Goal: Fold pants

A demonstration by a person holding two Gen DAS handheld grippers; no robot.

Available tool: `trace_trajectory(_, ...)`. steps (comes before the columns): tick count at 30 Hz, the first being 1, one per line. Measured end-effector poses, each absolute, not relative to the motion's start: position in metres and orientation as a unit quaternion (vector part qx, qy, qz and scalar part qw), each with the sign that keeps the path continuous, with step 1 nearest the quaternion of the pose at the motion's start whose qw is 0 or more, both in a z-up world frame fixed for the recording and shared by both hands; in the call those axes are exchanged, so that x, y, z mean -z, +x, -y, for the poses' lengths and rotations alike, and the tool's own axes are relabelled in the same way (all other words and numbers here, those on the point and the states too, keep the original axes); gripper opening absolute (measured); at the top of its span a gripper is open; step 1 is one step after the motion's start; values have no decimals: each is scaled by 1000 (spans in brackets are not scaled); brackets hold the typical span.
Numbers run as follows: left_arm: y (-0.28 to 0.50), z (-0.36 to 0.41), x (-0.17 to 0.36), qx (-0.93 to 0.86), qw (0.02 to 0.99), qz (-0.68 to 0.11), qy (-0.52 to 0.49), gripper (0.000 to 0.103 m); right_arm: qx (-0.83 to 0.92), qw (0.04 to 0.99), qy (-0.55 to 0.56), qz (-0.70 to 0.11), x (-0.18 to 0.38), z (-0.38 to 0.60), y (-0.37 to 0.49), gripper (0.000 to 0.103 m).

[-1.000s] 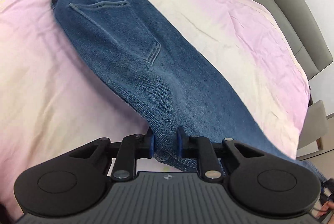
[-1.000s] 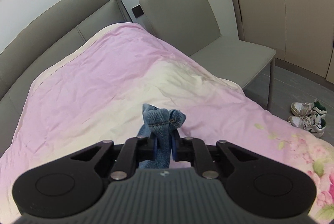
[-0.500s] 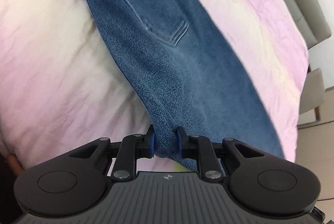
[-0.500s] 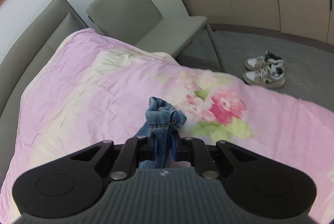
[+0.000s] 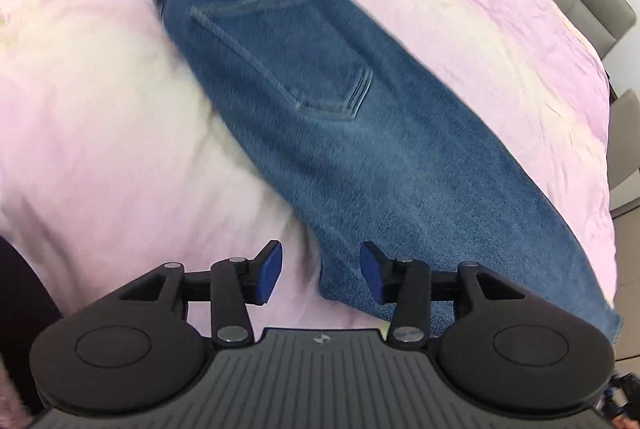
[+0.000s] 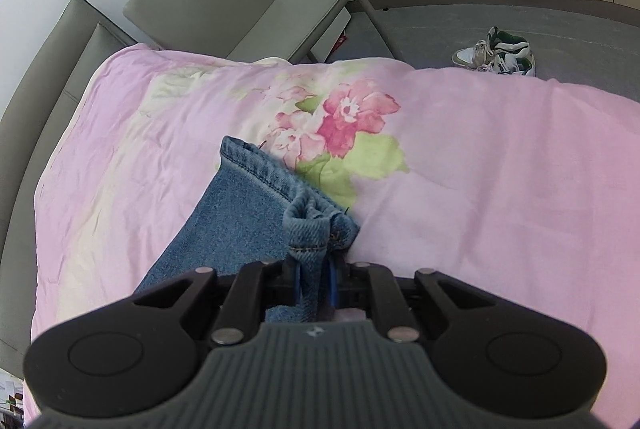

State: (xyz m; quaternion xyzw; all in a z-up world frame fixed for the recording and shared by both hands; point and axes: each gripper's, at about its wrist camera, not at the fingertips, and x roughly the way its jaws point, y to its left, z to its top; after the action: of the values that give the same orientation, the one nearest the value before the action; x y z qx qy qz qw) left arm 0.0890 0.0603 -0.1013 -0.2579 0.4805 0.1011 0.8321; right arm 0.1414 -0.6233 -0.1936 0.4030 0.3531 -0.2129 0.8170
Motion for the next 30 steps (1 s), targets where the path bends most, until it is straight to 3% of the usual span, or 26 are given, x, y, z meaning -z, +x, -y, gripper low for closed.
trace_trajectory(3, 99, -43, 83, -79, 861, -465, -192, 52, 197, 818, 392, -371, 189, 630, 142, 25)
trace_trajectory(5, 119, -26, 72, -40, 878, -455, -143, 52, 187, 825, 370, -385, 179, 632, 143, 30)
trace_trajectory(10, 176, 19, 57, 71, 897, -435, -38, 57, 198, 862, 228, -408, 143, 628, 156, 49)
trace_trajectory(17, 244, 85, 69, 202, 875, -423, 119, 63, 114, 889, 177, -407, 123, 626, 199, 49)
trace_trajectory(21, 282, 112, 92, 250, 848, -436, 169, 68, 75, 894, 139, -420, 130, 612, 237, 48)
trace_trajectory(30, 339, 134, 141, 299, 774, -472, 297, 69, 42, 889, 92, -447, 154, 604, 296, 48)
